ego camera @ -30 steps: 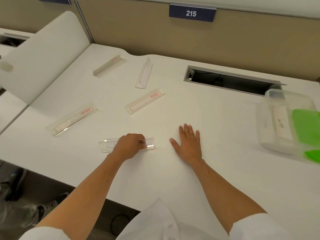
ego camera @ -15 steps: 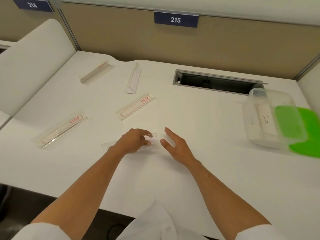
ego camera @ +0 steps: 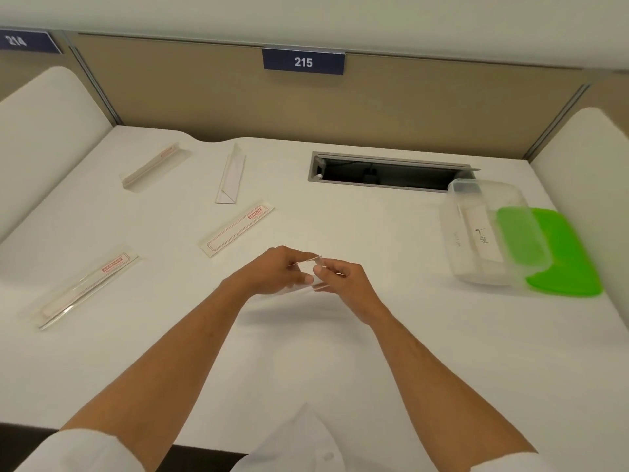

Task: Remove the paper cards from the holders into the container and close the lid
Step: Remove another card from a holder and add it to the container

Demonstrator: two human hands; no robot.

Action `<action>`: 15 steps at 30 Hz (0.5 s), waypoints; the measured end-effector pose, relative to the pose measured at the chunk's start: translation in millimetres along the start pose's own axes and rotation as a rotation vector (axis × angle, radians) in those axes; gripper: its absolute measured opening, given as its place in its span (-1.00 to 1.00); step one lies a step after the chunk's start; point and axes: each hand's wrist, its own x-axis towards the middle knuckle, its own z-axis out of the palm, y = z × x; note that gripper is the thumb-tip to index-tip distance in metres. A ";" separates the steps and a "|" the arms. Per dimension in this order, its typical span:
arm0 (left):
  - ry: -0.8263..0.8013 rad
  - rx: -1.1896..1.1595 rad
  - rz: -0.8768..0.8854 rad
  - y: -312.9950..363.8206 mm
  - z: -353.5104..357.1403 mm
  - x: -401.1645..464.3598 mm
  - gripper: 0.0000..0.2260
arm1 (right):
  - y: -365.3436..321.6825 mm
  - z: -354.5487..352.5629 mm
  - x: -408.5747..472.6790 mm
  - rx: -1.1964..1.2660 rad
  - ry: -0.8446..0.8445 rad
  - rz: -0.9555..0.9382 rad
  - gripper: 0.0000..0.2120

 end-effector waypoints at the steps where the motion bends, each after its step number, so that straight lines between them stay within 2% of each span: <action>1: -0.002 0.001 -0.003 3.6 1.8 2.2 -0.57 | -0.9 -2.9 -1.4 0.022 0.015 0.002 -0.65; 9: 0.155 -0.014 0.029 20.4 9.2 5.9 -0.45 | 3.6 -32.4 -6.9 0.105 0.139 0.008 -0.76; 12: 0.145 0.021 0.012 16.5 10.7 3.5 -0.39 | 4.6 -47.8 -8.6 0.149 0.168 0.015 -0.76; 15: 0.126 0.165 -0.002 12.7 10.0 2.2 -0.30 | 3.8 -62.5 -9.4 0.211 0.232 0.040 -0.73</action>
